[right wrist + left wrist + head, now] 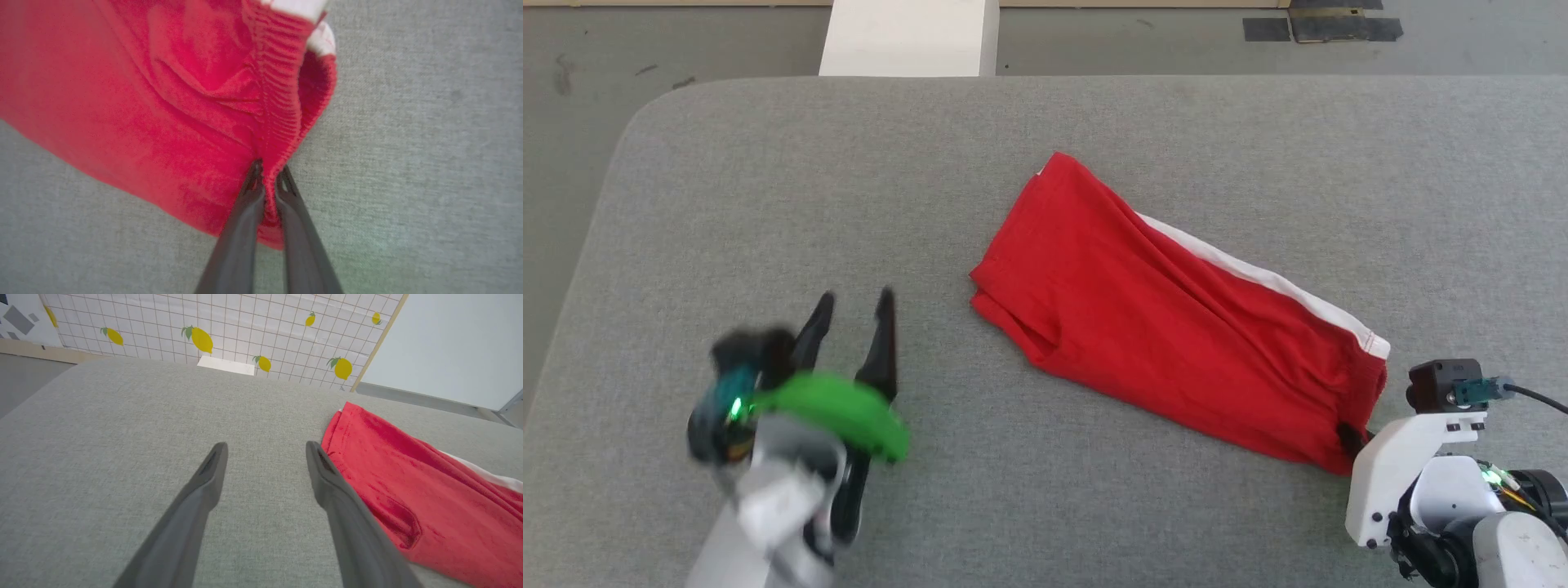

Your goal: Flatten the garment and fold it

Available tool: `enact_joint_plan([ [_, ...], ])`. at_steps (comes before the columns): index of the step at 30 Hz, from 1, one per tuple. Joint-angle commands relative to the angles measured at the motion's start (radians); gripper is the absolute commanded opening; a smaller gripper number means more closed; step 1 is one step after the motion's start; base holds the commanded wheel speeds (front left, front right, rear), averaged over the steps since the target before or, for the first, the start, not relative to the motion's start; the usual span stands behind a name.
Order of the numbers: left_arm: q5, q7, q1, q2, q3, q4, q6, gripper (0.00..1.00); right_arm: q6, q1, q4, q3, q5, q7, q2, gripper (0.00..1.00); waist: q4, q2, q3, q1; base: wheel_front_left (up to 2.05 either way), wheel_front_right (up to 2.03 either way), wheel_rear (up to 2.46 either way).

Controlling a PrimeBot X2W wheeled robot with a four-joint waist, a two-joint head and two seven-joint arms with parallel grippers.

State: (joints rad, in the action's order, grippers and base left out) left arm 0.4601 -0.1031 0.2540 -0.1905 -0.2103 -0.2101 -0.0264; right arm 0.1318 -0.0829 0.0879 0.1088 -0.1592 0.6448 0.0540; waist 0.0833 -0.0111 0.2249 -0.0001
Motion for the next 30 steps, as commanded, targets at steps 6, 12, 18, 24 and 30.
enact_joint_plan([
  [6,0.038,0.339,0.199,0.029,-0.066,-0.074,-0.031,1.00,-0.001,-0.007,-0.004,-0.012,-0.011,0.005,-0.004,0.00,-0.025,0.0111,0.019,0.0001,0.00,0.00,0.00],
  [12,0.027,0.654,0.344,0.032,-0.127,-0.181,-0.096,1.00,-0.001,-0.015,-0.003,-0.020,-0.027,0.006,-0.004,0.00,-0.054,0.0111,0.052,0.0001,0.00,0.00,0.00],
  [18,0.028,0.734,0.407,0.050,-0.141,-0.247,-0.124,1.00,-0.001,-0.024,0.005,-0.017,-0.036,-0.006,-0.004,0.00,-0.076,0.0111,0.085,0.0001,0.00,0.00,0.00],
  [24,0.047,0.813,0.390,0.060,-0.177,-0.305,-0.101,1.00,-0.001,-0.033,0.020,-0.015,-0.040,-0.018,-0.004,0.00,-0.079,0.0111,0.102,0.0001,0.00,0.00,0.00],
  [30,0.099,0.790,0.361,0.076,-0.151,-0.289,-0.085,0.00,-0.001,-0.046,0.028,-0.015,-0.043,-0.026,-0.004,0.00,-0.058,0.0111,0.099,0.0001,0.00,0.00,0.00],
])
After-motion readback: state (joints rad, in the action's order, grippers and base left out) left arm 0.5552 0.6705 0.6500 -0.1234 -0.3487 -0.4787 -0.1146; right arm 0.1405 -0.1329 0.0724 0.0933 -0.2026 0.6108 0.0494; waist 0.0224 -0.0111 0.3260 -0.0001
